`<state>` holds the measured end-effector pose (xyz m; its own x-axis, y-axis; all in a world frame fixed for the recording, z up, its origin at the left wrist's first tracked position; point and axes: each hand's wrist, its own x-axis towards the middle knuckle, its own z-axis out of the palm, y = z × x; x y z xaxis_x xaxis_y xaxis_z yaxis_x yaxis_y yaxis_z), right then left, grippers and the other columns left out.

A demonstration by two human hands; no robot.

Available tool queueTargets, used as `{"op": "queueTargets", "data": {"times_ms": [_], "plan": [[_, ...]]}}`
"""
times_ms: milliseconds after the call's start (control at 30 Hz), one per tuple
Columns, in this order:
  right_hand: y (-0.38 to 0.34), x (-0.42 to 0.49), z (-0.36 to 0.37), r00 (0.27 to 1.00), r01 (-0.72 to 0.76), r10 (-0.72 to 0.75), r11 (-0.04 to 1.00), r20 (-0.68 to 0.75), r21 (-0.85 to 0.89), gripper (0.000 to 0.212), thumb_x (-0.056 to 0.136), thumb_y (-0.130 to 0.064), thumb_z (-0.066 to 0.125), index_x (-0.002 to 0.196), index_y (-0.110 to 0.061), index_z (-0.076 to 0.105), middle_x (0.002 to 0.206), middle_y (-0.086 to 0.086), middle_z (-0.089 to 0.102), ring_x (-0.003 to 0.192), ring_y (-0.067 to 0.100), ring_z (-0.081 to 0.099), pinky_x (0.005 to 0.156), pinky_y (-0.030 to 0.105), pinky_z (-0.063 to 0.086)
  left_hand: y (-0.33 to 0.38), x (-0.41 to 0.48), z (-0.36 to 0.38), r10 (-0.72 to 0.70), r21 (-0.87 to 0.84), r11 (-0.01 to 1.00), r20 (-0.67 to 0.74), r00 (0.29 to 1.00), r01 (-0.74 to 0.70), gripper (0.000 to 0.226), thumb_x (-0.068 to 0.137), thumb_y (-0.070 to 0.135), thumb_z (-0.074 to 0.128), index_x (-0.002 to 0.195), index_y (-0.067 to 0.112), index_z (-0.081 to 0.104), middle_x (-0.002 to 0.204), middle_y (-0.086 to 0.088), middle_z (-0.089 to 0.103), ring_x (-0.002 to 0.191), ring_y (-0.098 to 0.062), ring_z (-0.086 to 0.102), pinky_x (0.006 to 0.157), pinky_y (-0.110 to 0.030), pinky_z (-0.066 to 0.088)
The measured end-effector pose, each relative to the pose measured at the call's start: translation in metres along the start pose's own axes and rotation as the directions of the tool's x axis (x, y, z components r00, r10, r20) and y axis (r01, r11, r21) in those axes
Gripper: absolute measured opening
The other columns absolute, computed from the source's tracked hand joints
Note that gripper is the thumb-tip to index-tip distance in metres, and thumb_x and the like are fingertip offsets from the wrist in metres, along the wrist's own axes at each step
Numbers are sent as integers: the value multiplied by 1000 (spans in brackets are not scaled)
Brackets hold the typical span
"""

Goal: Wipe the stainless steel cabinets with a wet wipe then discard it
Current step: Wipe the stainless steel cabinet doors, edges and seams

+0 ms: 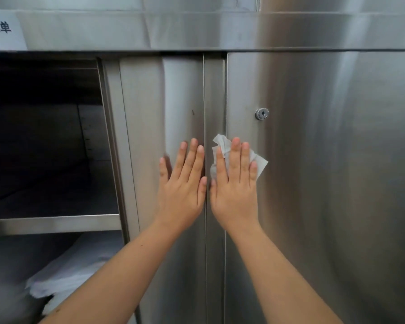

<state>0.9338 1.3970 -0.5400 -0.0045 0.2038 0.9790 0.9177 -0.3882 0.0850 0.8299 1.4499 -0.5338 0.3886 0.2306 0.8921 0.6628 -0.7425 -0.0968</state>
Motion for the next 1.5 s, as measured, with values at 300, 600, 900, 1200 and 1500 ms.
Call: {"op": "queueTargets", "data": {"times_ms": [300, 600, 900, 1200, 1500], "plan": [[-2, -47, 9, 999, 10, -10, 1000, 42, 8, 56, 88, -24, 40, 141, -8, 29, 145, 20, 15, 135, 38, 14, 111, 48, 9, 3, -47, 25, -5, 7, 1000, -16, 1000, 5, 52, 95, 30, 28, 143, 11, 22, 150, -8, 20, 138, -31, 20, 109, -52, 3], [-3, -121, 24, 995, 37, -40, 999, 90, 34, 63, 89, -24, 46, 145, -8, 20, 151, 19, 4, 141, 34, 6, 112, 49, 10, 7, -105, 59, -9, -7, 1000, -58, 998, 8, 56, 99, 32, 21, 150, 23, -1, 151, -5, 13, 144, -15, 0, 113, -48, -4], [-9, -184, 40, 994, -2, -6, 997, 108, 72, 56, 95, -27, 32, 145, -9, 14, 153, 17, -17, 142, 32, -6, 112, 48, 9, 29, -168, 90, -117, -119, 987, -70, 991, 108, 54, 101, 30, 21, 148, 34, -4, 153, 6, -1, 143, -13, -6, 111, -52, -2], [-14, -248, 48, 994, 7, -17, 996, 112, 88, 55, 96, -28, 28, 146, -8, 15, 153, 17, -17, 142, 31, -5, 113, 48, 7, 48, -232, 113, -235, -179, 957, -16, 972, 228, 61, 97, 27, 28, 147, 38, -5, 148, -6, 11, 142, -9, -11, 109, -57, 2], [-23, -328, 45, 970, -17, -13, 993, 242, 121, 57, 95, -27, 36, 145, -8, 18, 153, 14, -21, 142, 29, -8, 112, 48, 8, 54, -289, 131, -282, -162, 939, 136, 950, 302, 55, 96, 33, 27, 145, 25, 4, 152, -5, 10, 141, -26, 11, 106, -58, 3]]}}
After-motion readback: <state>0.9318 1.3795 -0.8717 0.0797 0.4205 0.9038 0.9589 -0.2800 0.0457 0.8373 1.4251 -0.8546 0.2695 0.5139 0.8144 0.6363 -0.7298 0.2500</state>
